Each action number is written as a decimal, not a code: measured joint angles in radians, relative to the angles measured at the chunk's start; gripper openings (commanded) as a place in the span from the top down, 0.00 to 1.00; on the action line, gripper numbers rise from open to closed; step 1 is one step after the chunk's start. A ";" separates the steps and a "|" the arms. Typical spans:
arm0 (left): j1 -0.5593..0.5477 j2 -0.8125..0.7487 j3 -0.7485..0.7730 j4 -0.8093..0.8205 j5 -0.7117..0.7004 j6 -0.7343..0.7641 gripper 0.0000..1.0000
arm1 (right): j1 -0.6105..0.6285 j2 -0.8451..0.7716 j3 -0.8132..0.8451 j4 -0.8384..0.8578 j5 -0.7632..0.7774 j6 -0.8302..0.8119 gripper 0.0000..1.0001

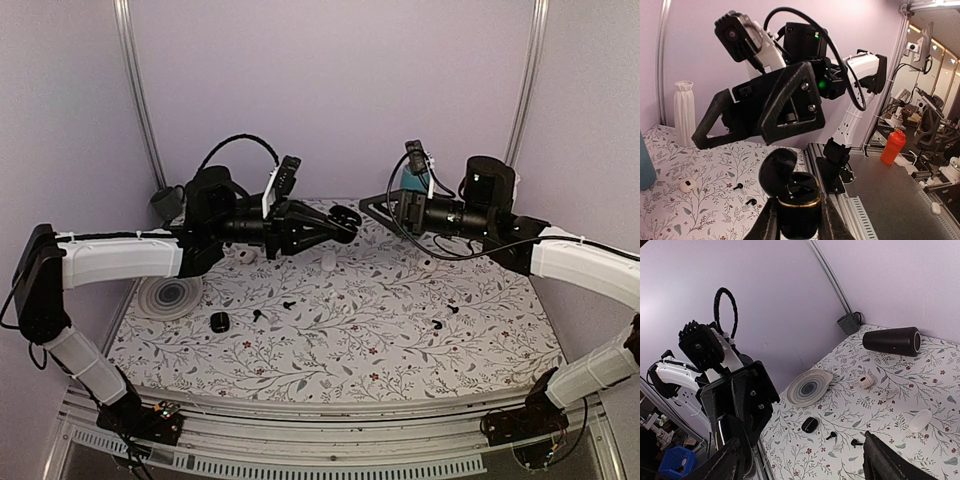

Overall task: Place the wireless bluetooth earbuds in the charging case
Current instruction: Open the charging case, then pass from the left arm to the right

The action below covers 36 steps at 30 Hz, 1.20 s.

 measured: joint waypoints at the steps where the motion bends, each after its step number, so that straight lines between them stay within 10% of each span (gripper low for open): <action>1: 0.000 0.000 0.000 0.000 -0.005 0.002 1.00 | 0.000 -0.011 -0.005 0.001 0.001 0.001 0.18; 15: 0.000 0.002 0.012 -0.008 -0.005 0.013 1.00 | 0.024 -0.086 -0.052 0.018 -0.077 -0.047 0.25; 30: 0.000 0.012 0.029 -0.033 0.030 0.012 1.00 | 0.066 0.024 0.060 -0.030 -0.106 -0.133 0.62; 36: 0.000 0.017 0.035 -0.040 0.031 0.012 1.00 | 0.067 0.025 0.063 -0.032 -0.126 -0.134 0.56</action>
